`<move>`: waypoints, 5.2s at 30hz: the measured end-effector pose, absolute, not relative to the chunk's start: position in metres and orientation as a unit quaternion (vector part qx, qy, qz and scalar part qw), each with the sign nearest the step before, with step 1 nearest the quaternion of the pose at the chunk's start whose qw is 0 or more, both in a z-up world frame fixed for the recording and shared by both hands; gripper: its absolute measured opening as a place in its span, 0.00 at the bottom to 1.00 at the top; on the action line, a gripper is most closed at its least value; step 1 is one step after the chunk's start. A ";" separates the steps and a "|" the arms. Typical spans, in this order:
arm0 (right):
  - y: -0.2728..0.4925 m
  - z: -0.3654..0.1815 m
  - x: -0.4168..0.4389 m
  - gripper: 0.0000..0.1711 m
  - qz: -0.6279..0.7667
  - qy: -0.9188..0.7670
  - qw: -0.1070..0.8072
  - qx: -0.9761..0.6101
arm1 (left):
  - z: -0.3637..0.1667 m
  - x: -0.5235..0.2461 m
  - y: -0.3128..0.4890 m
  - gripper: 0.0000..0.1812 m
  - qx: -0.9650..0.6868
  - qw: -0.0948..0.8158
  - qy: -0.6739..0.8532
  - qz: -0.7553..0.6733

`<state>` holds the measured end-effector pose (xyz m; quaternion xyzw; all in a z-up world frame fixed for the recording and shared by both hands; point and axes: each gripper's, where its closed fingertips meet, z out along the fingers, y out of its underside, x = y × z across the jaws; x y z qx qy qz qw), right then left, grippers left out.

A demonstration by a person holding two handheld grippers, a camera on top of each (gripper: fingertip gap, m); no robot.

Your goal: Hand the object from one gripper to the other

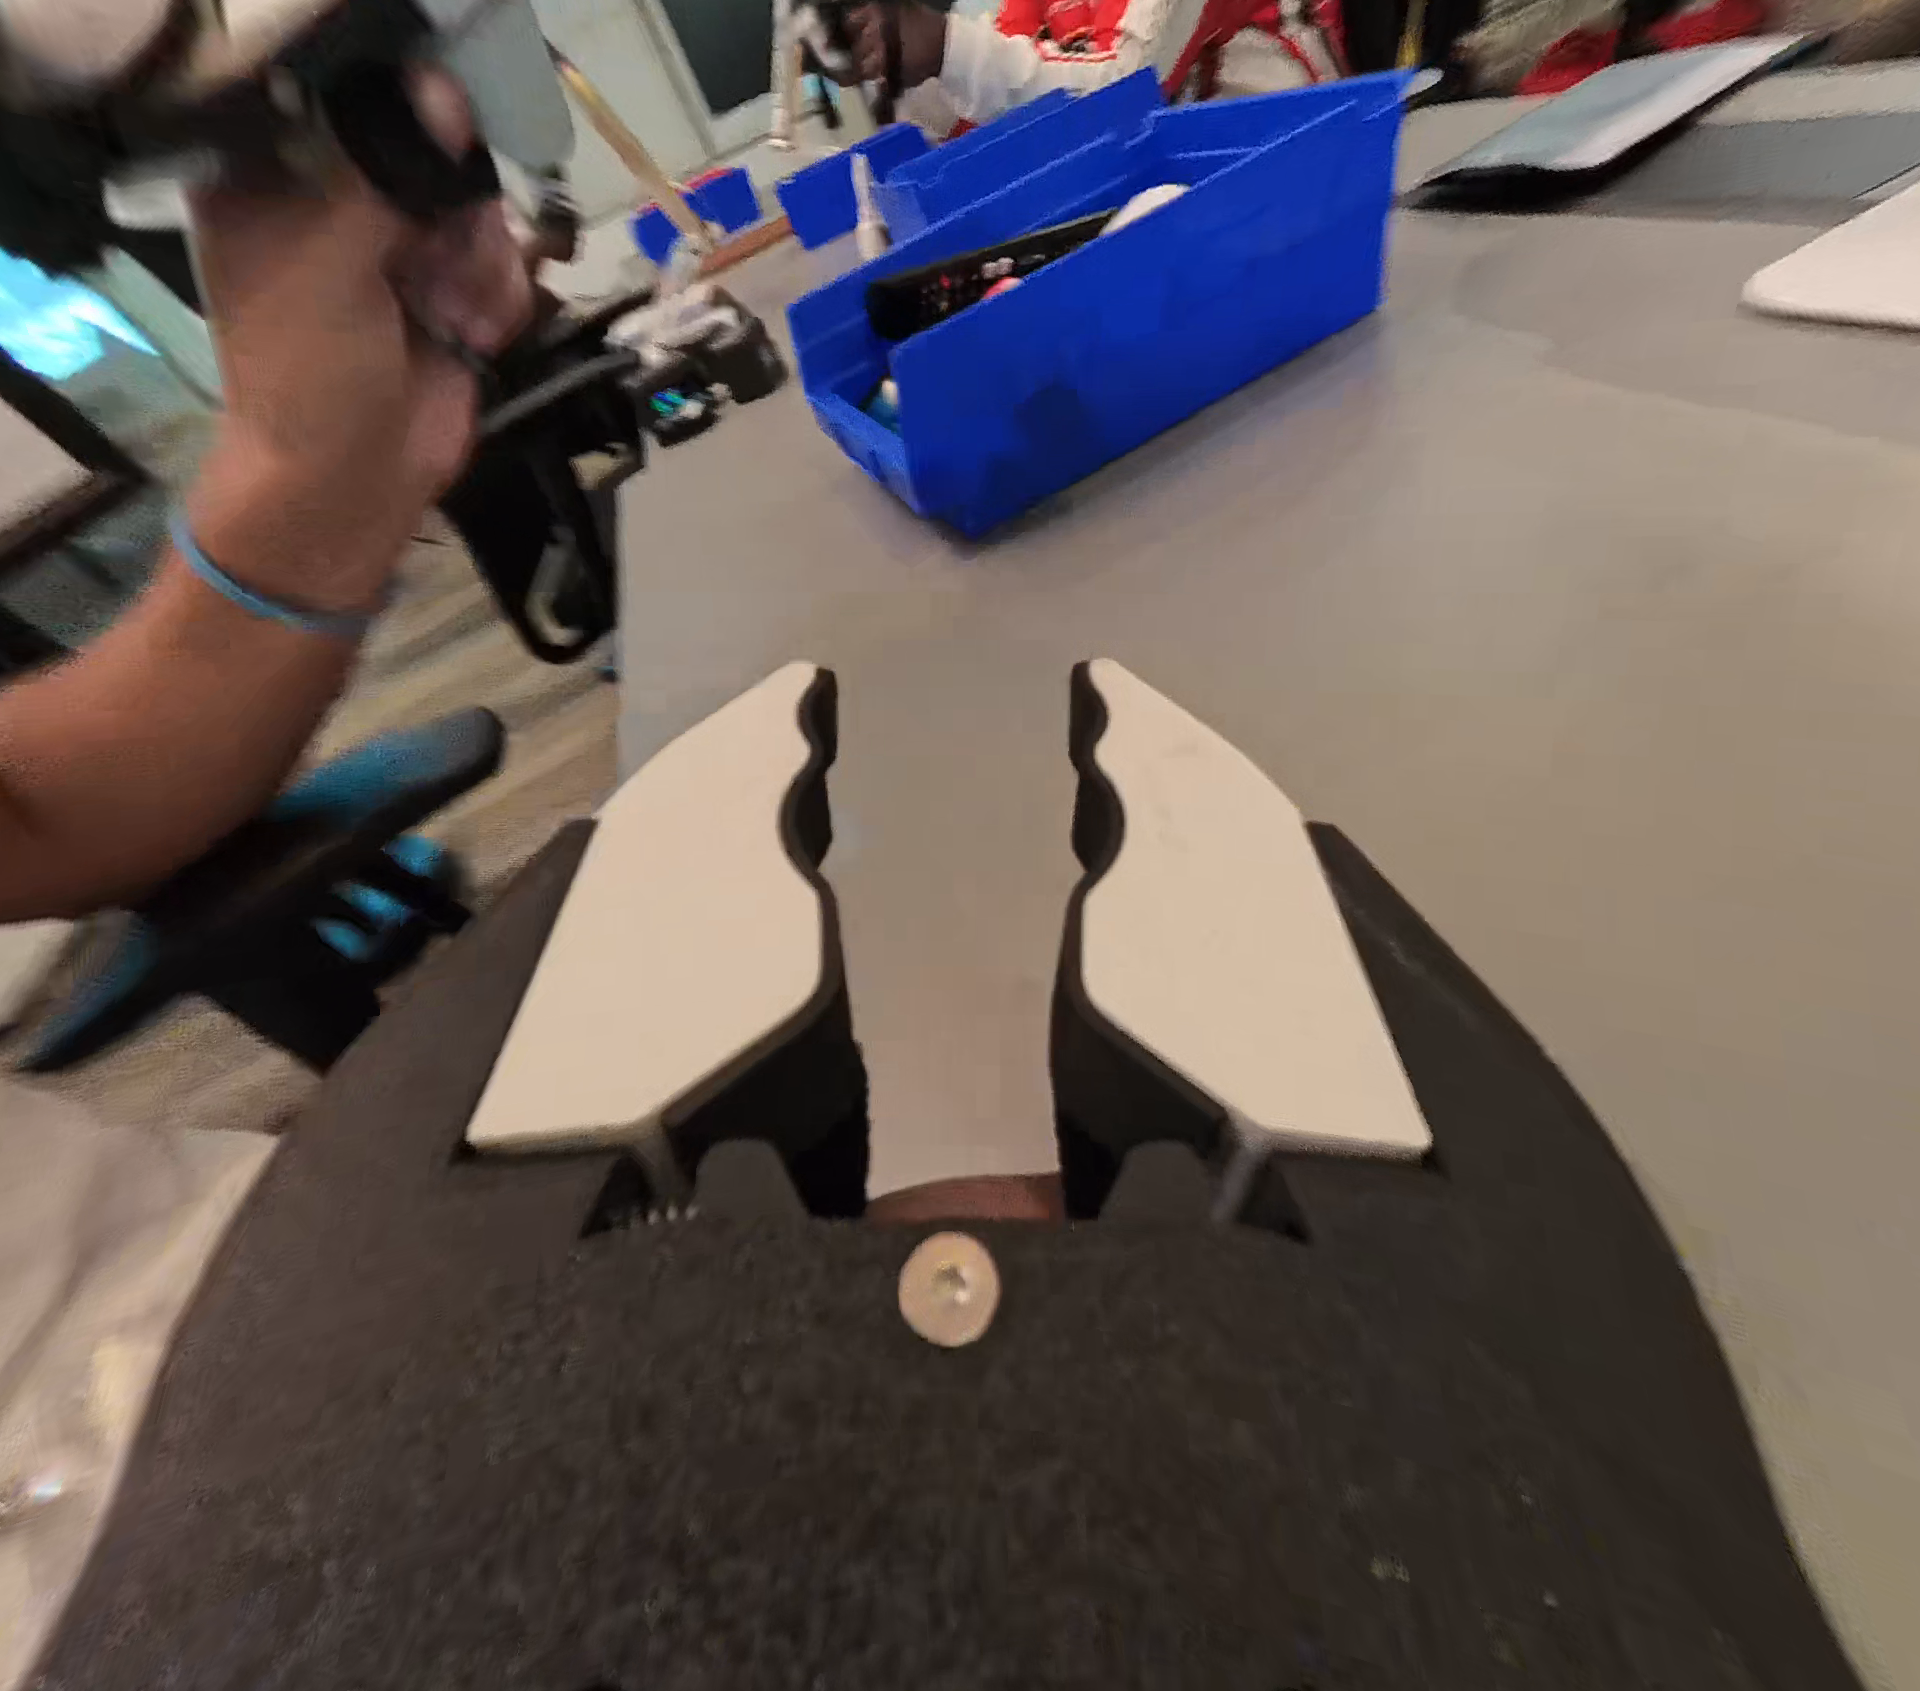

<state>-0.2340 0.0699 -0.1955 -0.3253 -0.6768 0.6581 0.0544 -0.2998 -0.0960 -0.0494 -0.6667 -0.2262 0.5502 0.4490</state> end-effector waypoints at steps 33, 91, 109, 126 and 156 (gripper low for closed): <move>0.077 -0.206 -0.327 0.12 0.620 -0.673 0.071 -0.397 | -0.170 -0.266 0.009 0.17 -0.748 0.488 -0.167 0.417; 0.016 -0.139 -0.257 0.14 0.470 -0.796 0.282 -0.256 | -0.178 -0.307 -0.016 0.12 -0.753 0.300 -0.083 0.580; 0.101 -0.017 -0.185 0.14 0.549 -0.755 0.357 -0.033 | -0.123 -0.241 -0.006 0.34 -0.565 0.728 -0.233 -0.311; 0.080 -0.041 -0.174 0.13 0.617 -0.758 0.210 -0.009 | -0.102 -0.211 -0.004 0.19 -0.481 0.725 -0.176 -0.461; -0.002 -0.155 -0.269 0.33 0.414 -0.781 0.437 -0.170 | -0.132 -0.266 -0.005 0.12 -0.686 0.692 -0.224 0.027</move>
